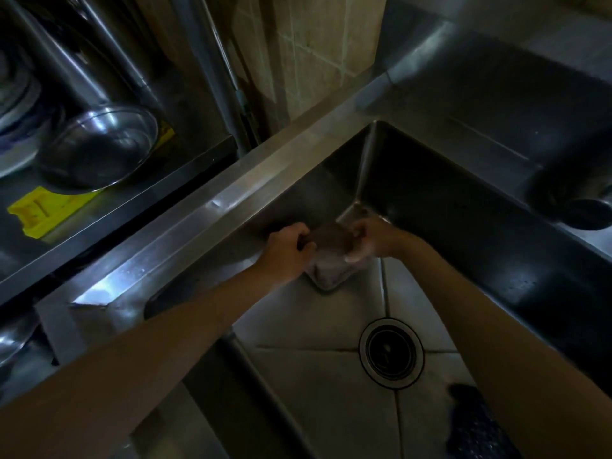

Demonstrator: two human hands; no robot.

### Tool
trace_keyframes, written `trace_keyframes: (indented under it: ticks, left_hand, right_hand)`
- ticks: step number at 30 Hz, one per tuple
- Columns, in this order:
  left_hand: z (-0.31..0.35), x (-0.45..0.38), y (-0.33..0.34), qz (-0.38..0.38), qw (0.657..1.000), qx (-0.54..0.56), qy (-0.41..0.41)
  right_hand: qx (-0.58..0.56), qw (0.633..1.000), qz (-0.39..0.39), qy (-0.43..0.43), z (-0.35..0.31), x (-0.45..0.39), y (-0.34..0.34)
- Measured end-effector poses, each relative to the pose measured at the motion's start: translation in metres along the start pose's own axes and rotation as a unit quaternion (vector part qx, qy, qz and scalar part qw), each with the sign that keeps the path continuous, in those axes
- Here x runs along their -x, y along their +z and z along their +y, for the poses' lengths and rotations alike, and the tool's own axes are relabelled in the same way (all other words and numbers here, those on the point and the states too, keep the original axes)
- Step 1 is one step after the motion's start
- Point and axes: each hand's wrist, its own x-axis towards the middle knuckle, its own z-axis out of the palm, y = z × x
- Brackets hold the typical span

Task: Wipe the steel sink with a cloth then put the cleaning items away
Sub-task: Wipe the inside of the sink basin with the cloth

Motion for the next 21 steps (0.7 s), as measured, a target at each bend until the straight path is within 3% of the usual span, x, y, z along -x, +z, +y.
trace_keyframes:
  ticks: [4, 9, 16, 21]
  left_hand:
    - [-0.006, 0.005, 0.001, 0.027, 0.999, 0.024, -0.02]
    - [-0.017, 0.012, 0.001, -0.012, 0.999, 0.042, -0.016]
    - [-0.021, 0.01, 0.004, -0.023, 0.995, 0.099, 0.002]
    - [-0.017, 0.012, 0.002, -0.052, 0.995, 0.064, 0.05]
  right_hand:
    - [0.06, 0.996, -0.028, 0.055, 0.013, 0.001, 0.011]
    - [-0.026, 0.996, 0.082, 0.037, 0.027, -0.005, 0.025]
    - [-0.076, 0.987, 0.139, 0.039, 0.02, -0.002, 0.029]
    - [-0.092, 0.99, 0.102, 0.021, 0.015, 0.002, 0.026]
